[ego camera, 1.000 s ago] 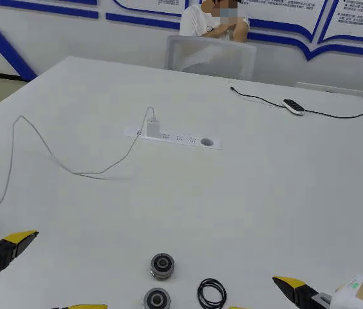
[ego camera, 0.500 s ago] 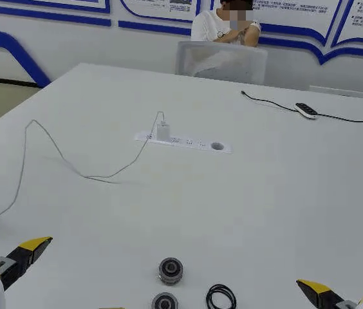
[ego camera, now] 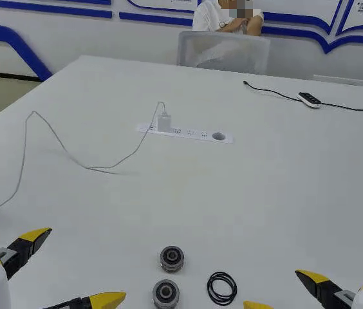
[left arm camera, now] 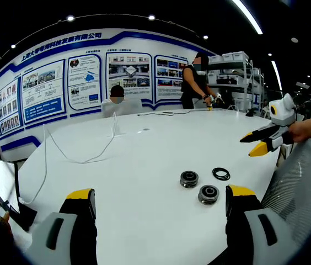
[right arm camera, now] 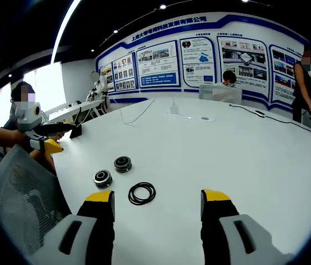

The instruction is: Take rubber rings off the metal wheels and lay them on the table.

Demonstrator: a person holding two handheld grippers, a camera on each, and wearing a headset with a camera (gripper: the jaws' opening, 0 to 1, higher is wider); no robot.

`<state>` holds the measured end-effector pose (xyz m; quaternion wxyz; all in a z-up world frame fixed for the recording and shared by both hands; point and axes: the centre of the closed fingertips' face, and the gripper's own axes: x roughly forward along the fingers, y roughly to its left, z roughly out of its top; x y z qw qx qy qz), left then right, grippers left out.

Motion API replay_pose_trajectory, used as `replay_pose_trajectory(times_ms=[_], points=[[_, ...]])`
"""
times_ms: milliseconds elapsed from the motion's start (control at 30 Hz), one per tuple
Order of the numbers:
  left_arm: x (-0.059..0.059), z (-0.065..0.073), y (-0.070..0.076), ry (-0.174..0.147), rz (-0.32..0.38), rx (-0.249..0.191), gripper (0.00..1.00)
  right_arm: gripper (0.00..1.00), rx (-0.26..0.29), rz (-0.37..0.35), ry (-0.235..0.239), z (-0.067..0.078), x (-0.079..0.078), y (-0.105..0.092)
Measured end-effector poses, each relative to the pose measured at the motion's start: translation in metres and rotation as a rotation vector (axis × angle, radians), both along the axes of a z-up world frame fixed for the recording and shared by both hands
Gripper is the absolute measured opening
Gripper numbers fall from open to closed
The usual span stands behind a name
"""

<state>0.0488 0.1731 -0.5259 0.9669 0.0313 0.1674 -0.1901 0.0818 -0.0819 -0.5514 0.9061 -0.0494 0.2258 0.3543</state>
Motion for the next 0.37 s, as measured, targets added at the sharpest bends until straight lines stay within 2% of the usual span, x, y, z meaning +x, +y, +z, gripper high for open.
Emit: replay_pose_trajectory(times_ms=[200, 367], points=[[-0.0016, -0.0033, 0.0008, 0.012, 0.013, -0.013, 0.99, 0.64, 0.003, 0.001, 0.003, 0.0000, -0.0007, 0.0005], [-0.0008, -0.0030, 0.0041, 0.008, 0.017, -0.017, 0.99, 0.64, 0.007, -0.006, 0.009, -0.0003, 0.0000, -0.0015]])
